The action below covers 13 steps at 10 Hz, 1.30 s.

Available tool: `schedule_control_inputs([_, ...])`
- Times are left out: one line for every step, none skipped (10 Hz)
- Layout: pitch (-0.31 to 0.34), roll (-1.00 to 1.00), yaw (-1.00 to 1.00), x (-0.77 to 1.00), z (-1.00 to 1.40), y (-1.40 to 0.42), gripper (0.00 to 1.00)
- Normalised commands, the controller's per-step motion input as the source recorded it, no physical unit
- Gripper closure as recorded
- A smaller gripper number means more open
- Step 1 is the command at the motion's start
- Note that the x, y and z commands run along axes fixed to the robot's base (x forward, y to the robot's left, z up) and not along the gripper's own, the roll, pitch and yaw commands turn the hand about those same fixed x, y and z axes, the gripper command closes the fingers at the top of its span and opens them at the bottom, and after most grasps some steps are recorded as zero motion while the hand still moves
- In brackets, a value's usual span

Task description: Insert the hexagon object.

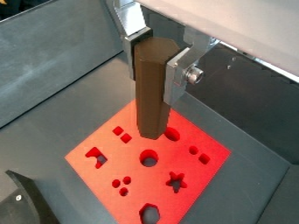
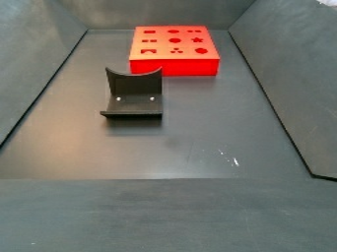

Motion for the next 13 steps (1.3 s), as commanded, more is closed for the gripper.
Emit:
schedule_control_inputs([-0.050, -0.03, 0.00, 0.00, -0.04, 0.04, 1.00])
schedule_control_inputs([-0.109, -0.21, -0.06, -0.01, -0.12, 0.27, 1.00])
schedule_control_inputs([-0.163, -0.37, -0.15, -0.02, -0.36, 0.48, 1.00])
schedule_control_inputs([-0.161, -0.39, -0.18, 0.00, -0.34, 0.48, 1.00])
schedule_control_inputs([-0.194, -0.33, -0.17, 0.00, -0.40, 0.40, 1.00])
schedule_control_inputs([-0.289, -0.26, -0.17, -0.21, -0.40, 0.32, 1.00])
schedule_control_inputs([-0.411, -0.09, -0.15, -0.49, -0.14, 0.09, 1.00])
schedule_control_inputs([-0.341, -0.05, -0.15, -0.38, -0.08, 0.11, 1.00])
schedule_control_inputs([-0.421, -0.19, -0.15, -0.48, -0.29, 0.33, 1.00])
schedule_control_inputs([-0.401, -0.19, -0.08, -0.41, -0.32, 0.39, 1.00])
schedule_control_inputs([-0.301, -0.17, 0.00, -0.21, -0.14, 0.28, 1.00])
schedule_control_inputs([-0.137, -0.16, 0.00, -0.26, -0.25, 0.21, 1.00])
schedule_control_inputs([-0.100, -0.12, 0.00, -0.21, -0.25, 0.16, 1.00])
